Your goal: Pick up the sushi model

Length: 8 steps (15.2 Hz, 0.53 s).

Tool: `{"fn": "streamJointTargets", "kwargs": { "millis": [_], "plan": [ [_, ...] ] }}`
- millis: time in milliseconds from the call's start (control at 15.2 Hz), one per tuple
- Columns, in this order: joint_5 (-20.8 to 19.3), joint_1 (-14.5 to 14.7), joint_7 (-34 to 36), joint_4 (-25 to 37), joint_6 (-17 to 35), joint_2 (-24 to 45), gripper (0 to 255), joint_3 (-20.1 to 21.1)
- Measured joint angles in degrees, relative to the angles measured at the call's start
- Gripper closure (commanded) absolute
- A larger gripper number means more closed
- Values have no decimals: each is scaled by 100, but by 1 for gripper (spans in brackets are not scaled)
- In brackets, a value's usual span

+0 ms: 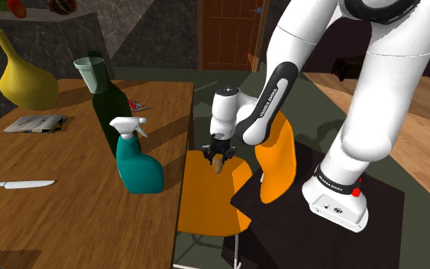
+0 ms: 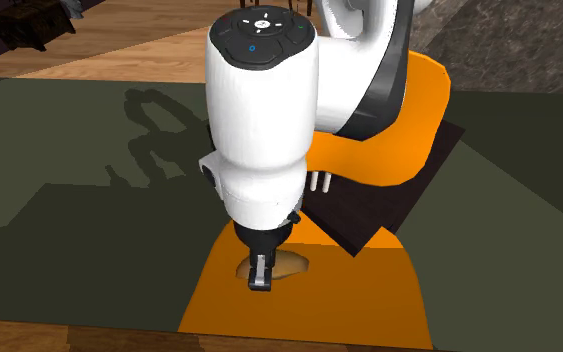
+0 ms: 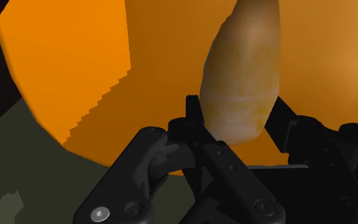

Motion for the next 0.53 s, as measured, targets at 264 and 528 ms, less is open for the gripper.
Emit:
{"fn": "streamJointTargets", "kwargs": {
  "millis": [264,528],
  "plan": [
    [549,-192,-425,-102,-315,-422,255,342],
    [1097,-275,-839,-155,-638,-837,255,535]
  ]
}}
